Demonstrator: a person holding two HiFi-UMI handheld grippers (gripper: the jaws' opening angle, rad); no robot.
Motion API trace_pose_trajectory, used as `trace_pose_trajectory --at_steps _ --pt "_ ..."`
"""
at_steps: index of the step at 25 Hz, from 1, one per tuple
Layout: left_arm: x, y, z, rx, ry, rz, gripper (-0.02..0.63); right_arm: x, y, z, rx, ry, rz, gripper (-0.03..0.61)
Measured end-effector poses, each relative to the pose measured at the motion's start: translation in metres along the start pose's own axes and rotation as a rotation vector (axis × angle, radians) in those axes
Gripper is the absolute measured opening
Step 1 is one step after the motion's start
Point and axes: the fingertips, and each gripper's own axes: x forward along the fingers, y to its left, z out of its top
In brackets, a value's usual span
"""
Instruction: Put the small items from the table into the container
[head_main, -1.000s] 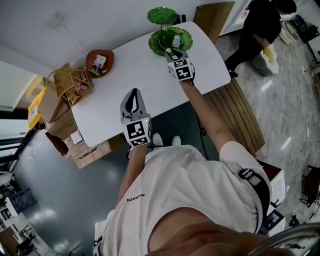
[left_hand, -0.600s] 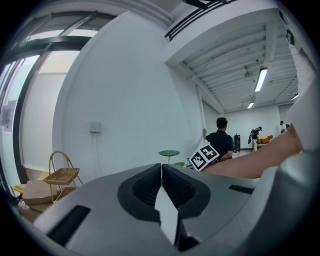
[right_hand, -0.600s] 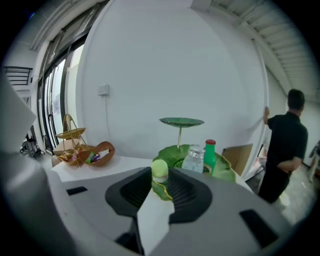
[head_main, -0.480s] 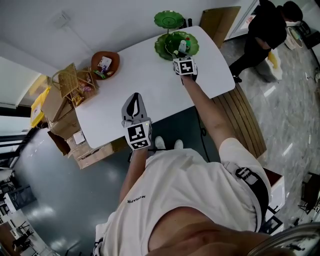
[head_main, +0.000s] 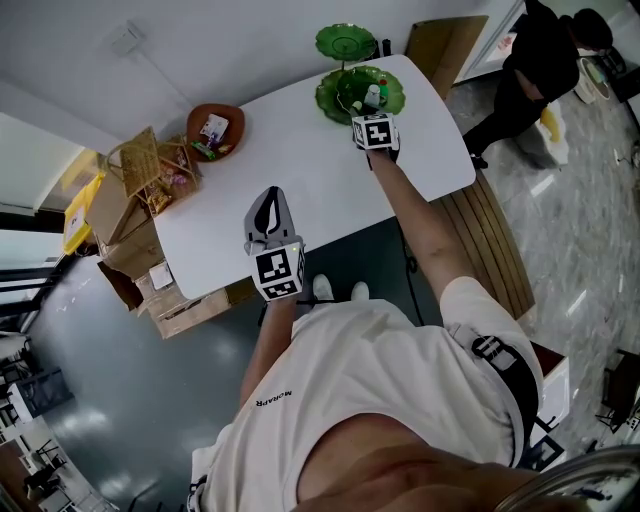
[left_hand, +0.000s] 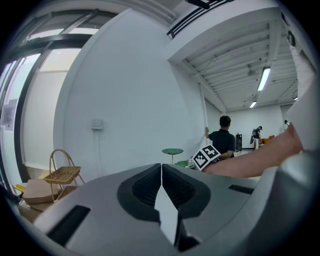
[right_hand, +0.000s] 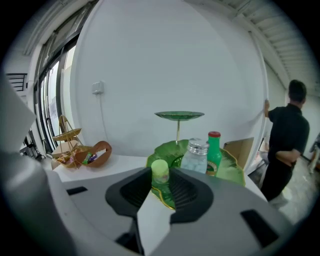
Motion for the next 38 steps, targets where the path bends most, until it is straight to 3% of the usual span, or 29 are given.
trace_pose_trajectory --at_steps 9,12,20,28,38 --pt "0.007 0.000 -0.002 -0.008 0.004 -0.010 0.006 -0.012 0.003 0.004 0.031 -0.045 0.011 0.118" --pt "0.008 -0.003 -0.001 -0.012 -0.001 -0.015 0.006 -0.033 0.009 0.015 0.057 -0.107 0.019 0.118" --pt "0.006 -0.017 0.008 -0.014 -0.027 -0.044 0.006 -0.105 0.035 0.045 0.147 -0.289 0.077 0.043" --pt "-0.002 -0.029 0.017 -0.024 -0.048 -0.063 0.006 -0.175 0.075 0.069 0.034 -0.421 0.144 0.012" --pt "-0.018 -0.032 0.027 -0.042 -0.074 -0.055 0.006 -0.238 0.116 0.071 0.036 -0.495 0.222 0.012"
